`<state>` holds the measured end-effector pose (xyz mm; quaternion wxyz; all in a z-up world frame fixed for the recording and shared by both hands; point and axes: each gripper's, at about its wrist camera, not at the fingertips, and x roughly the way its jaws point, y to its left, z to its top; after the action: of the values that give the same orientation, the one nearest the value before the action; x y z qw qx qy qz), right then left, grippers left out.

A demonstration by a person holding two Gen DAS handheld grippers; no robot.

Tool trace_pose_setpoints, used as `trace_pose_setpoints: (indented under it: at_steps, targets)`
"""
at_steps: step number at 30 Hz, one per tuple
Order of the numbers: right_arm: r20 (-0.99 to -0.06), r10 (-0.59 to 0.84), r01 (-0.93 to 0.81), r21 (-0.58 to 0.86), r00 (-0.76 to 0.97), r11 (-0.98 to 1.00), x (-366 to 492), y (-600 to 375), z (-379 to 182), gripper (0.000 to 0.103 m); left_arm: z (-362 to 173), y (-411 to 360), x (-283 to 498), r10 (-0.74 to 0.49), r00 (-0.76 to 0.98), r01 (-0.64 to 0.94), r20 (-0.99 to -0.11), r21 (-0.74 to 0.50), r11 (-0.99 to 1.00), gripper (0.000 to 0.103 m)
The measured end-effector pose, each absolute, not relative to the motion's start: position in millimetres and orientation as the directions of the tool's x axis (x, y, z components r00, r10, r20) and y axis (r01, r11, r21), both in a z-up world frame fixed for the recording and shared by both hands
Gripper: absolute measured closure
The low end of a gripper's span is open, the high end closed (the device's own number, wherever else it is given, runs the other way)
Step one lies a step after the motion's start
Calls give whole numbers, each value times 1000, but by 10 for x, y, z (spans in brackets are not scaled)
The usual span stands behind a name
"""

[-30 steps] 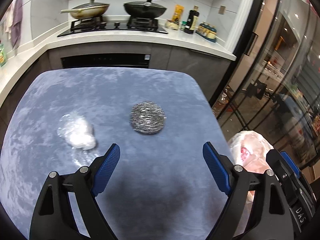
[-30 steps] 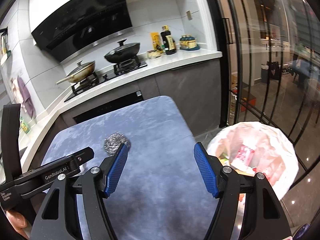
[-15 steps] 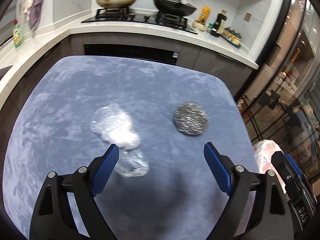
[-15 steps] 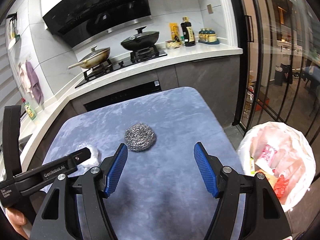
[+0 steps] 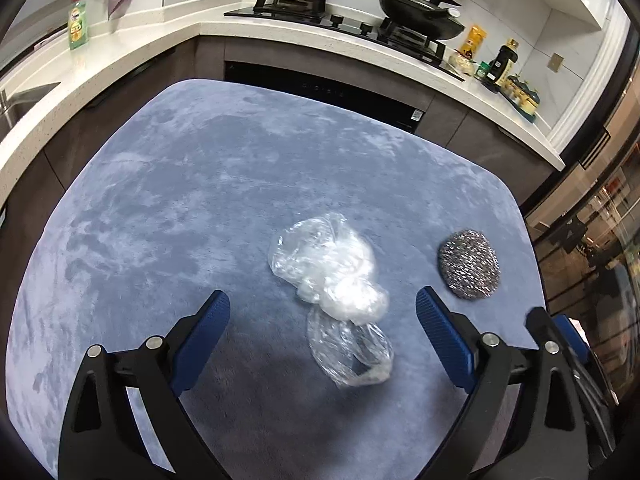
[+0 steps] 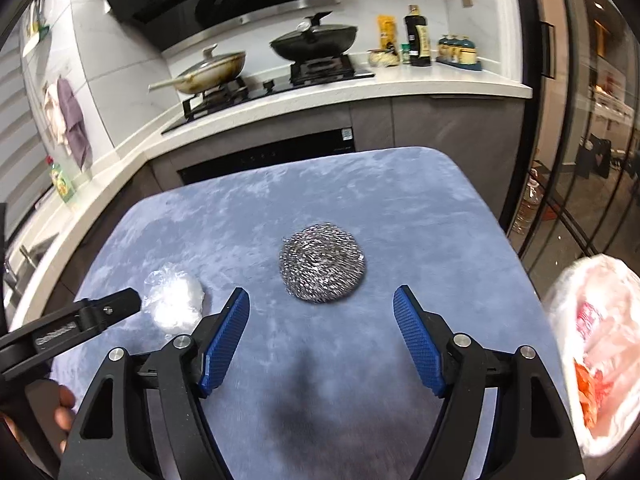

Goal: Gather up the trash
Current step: 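Grasp the steel wool scrubber with the right gripper while the left grasps the clear bag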

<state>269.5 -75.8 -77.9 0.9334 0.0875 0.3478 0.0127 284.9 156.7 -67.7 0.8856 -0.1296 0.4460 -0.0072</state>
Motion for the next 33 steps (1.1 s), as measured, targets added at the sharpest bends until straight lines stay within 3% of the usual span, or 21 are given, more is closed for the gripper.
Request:
trace_pose_setpoints:
  at_steps: [24,29,33]
  targets:
    - [-722,56,35,111,690,993,3592,-610,-1341,23,-1116,1556,3327,-126,534,-136,-836,-232,963,15]
    - [-728,40,40,92,684,995,3651,-614,-1404,23,-1140,1536,3338,-142,528,-123,-837,-240,963,27]
    - [-731,63,48,130,679,990,3677,-659,-1424,24,-1125,1485,3327,-170,524,-91,-835,-253,963,44]
